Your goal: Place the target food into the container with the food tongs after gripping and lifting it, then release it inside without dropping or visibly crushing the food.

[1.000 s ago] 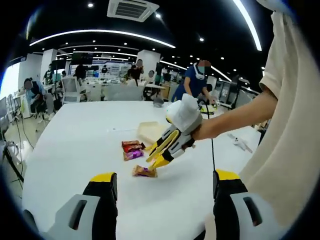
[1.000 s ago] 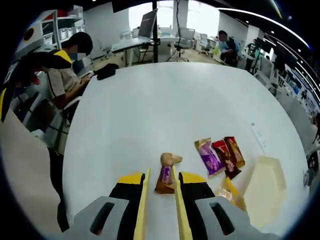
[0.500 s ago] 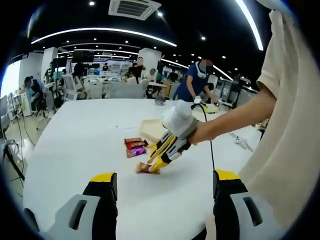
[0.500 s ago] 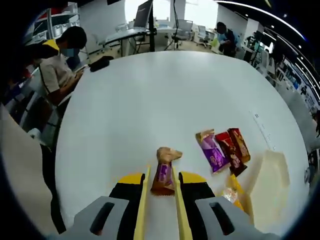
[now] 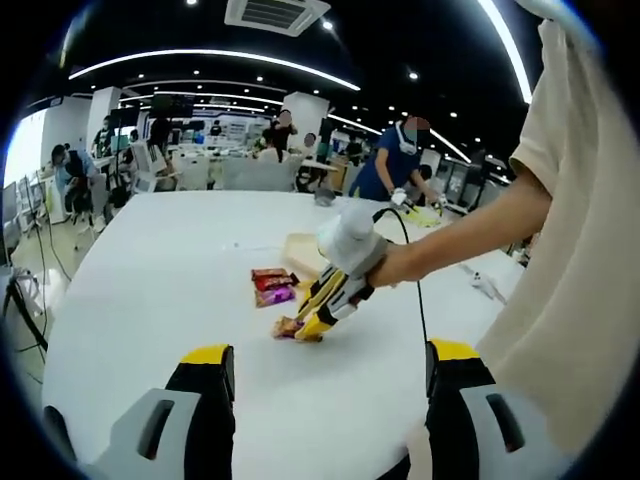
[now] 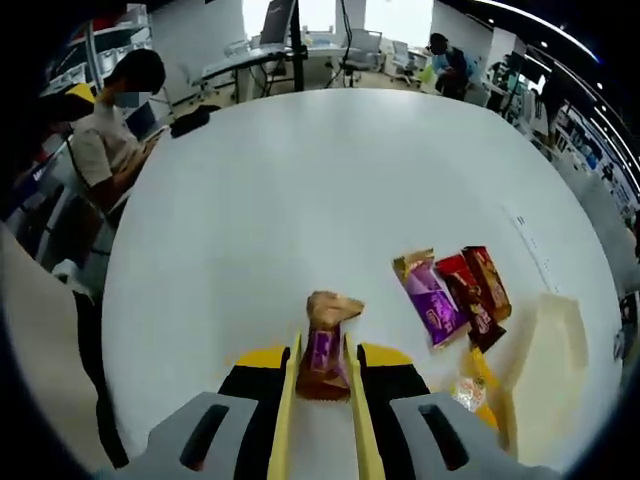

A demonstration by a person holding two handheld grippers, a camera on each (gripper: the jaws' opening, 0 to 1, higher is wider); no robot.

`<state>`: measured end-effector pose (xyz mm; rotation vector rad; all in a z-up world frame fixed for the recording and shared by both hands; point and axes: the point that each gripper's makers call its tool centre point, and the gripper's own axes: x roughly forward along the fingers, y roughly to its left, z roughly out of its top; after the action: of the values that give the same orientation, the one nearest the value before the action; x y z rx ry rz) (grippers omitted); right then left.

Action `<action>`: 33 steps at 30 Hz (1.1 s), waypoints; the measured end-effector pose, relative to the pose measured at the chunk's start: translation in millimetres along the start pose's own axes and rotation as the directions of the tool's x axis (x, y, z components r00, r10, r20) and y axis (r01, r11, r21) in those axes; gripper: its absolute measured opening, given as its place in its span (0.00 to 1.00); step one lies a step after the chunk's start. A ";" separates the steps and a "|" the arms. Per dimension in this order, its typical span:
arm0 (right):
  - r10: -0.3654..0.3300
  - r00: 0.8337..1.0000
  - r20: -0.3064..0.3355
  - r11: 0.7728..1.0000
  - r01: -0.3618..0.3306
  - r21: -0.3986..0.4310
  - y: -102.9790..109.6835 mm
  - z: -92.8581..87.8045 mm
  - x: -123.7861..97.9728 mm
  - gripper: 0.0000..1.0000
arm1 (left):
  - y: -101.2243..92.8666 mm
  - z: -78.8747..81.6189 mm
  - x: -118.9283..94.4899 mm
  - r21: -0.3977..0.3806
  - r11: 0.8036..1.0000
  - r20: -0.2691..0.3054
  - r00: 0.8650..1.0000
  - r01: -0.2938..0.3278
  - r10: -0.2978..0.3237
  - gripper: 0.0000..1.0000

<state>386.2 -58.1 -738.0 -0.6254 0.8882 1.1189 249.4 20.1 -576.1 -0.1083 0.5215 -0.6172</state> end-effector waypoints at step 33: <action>-0.032 0.999 0.000 0.999 0.032 -0.007 3.8 -5.4 4.3 0.24 | -2.4 -1.3 4.7 -0.032 0.999 -0.004 1.000 0.017 -0.017 0.76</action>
<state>381.8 -59.1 -744.4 -0.6431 0.8721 1.0936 250.7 15.4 -578.7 -0.1422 0.5349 -0.6259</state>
